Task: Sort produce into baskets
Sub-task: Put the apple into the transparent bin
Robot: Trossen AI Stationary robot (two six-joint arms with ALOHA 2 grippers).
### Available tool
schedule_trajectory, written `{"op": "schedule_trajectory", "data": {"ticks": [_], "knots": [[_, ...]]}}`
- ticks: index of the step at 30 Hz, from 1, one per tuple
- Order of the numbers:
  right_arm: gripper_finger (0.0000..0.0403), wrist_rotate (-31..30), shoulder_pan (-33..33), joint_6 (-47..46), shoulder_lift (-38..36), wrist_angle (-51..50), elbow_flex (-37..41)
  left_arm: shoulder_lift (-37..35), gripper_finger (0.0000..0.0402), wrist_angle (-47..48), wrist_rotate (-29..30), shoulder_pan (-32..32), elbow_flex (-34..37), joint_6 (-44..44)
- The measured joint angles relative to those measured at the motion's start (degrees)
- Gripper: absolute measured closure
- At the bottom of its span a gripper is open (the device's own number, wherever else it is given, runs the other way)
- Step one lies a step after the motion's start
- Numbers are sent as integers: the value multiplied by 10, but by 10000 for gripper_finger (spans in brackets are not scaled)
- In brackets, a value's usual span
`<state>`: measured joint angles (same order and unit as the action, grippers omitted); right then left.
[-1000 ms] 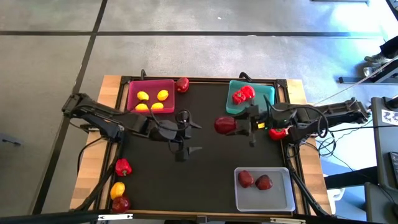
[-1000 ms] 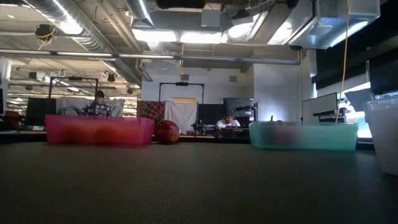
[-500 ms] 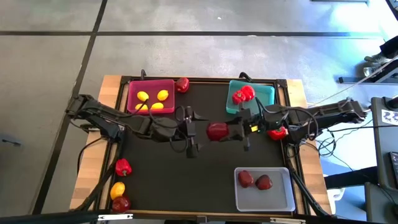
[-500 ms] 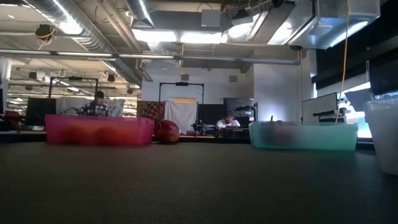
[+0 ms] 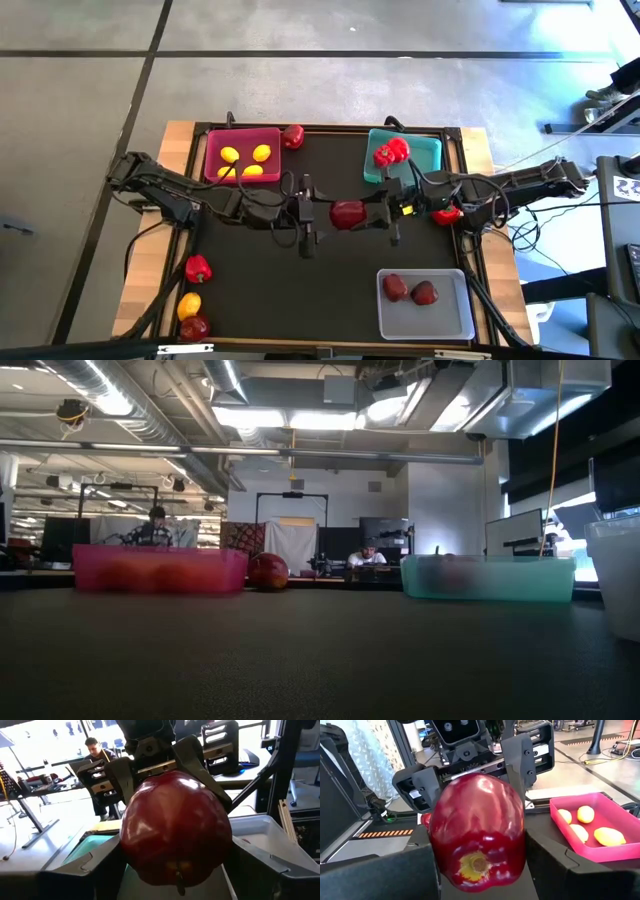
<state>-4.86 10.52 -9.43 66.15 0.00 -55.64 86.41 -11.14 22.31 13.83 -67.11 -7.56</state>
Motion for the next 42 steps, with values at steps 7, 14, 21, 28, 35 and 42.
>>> {"op": "schedule_trajectory", "data": {"ticks": [7, 14, 21, 28, 35, 42], "knots": [[217, 0, 0, 3, -20, -18, -1, 0, 117, 2, -3, -2, 0, 1], [170, 23, 0, -25, -104, -224, -49, 1, 117, 34, -4, -1, -2, 37], [158, 55, 0, -89, -185, -364, -57, 36, 117, 41, -64, -7, -11, 107], [157, 49, 0, -132, -216, -402, -56, 124, 116, 121, -125, -8, -107, 148], [157, 29, -1, -142, -223, -407, -56, 228, 116, 220, -179, -7, -254, 162], [157, 14, 0, -172, -223, -410, -56, 318, 116, 258, -247, -6, -380, 180]]}}
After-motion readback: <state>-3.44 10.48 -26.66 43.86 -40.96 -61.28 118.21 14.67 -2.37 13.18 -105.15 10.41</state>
